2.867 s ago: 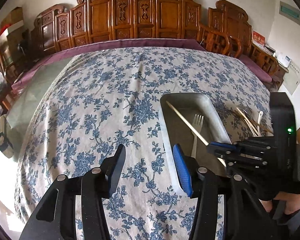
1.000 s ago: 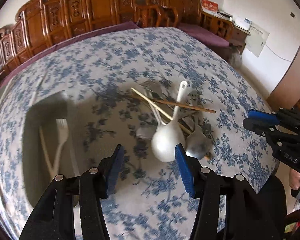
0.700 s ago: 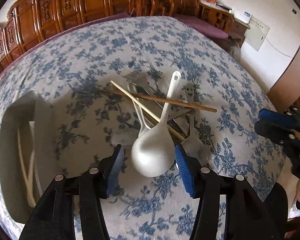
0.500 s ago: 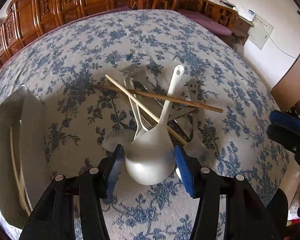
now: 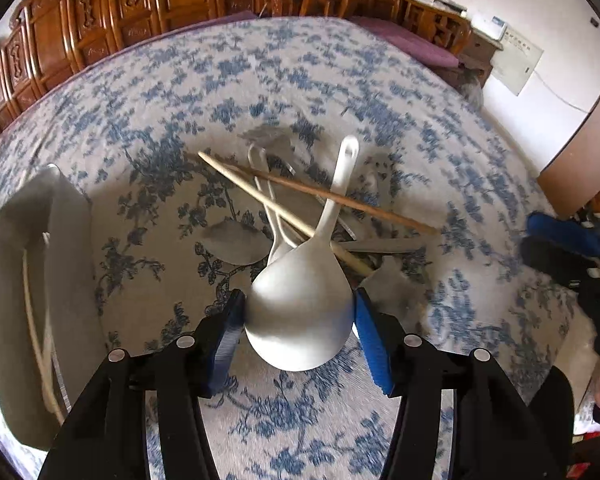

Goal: Organize utensils
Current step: 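Move the left tool to the white ladle and close on its handle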

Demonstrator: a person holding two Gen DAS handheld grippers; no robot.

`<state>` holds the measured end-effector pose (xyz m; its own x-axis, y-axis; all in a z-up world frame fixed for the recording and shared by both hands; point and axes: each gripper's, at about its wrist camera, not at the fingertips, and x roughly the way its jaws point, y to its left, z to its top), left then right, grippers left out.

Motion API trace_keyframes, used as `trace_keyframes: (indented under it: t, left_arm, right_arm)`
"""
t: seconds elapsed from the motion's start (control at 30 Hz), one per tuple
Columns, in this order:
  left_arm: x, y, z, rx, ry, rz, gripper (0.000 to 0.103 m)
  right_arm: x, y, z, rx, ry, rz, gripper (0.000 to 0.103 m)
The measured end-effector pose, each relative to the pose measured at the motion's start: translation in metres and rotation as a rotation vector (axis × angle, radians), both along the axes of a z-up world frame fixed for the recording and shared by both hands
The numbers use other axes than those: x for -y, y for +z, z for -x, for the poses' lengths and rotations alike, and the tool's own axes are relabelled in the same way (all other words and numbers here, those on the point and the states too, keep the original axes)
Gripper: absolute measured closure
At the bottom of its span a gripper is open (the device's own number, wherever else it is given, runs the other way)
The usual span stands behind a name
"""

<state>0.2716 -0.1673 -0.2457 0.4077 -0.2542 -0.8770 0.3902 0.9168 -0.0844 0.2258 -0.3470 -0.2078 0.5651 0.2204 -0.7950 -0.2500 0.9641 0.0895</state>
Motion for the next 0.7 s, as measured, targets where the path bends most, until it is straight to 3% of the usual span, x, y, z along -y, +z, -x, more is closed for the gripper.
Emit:
trace_keyframes:
  t: [0.23, 0.5, 0.7]
  left_arm:
    - [-0.001, 0.016, 0.018, 0.049, -0.028, -0.029, 0.051]
    - [-0.014, -0.012, 0.027, -0.034, -0.021, -0.094, 0.050]
    - [-0.012, -0.010, 0.022, -0.018, -0.023, -0.114, 0.047]
  right_arm:
    - [-0.004, -0.004, 0.001, -0.006, 0.012, 0.017, 0.076]
    - [-0.006, -0.006, 0.001, -0.009, 0.012, 0.019, 0.076]
    - [-0.007, -0.005, 0.002, -0.007, 0.016, 0.020, 0.076]
